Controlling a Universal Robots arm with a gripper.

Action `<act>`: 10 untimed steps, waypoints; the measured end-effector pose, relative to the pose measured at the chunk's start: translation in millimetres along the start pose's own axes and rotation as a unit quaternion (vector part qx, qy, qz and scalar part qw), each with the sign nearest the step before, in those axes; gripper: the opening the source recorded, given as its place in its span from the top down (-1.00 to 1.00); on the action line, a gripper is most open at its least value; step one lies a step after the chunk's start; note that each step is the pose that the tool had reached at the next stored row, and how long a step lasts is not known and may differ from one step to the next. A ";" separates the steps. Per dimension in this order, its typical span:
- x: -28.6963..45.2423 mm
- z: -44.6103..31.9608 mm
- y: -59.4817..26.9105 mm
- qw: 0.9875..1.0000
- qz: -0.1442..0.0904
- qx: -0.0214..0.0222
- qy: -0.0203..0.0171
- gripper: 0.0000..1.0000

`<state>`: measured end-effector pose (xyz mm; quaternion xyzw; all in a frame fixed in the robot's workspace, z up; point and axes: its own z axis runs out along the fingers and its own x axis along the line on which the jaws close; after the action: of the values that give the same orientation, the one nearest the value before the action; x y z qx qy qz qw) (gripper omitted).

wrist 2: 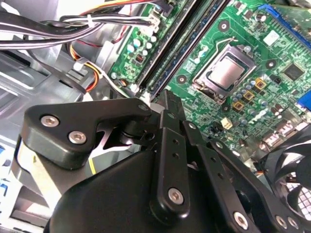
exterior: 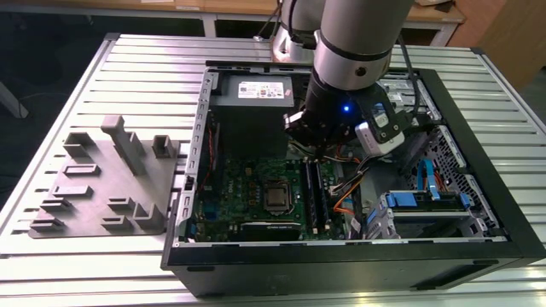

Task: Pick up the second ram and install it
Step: 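Press down the second ram until it locks into place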

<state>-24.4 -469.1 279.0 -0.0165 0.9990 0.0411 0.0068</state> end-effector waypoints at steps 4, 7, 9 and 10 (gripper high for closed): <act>0.2 4.2 -0.4 1.000 0.000 -0.001 0.000 0.86; 0.3 8.3 -0.7 1.000 0.000 -0.001 0.000 0.86; 0.3 10.3 -0.9 1.000 0.000 -0.001 0.000 0.86; 0.3 10.7 -0.9 1.000 0.000 -0.001 0.000 0.86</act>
<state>-24.6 -469.2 268.2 -0.0165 0.9990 0.0421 0.0068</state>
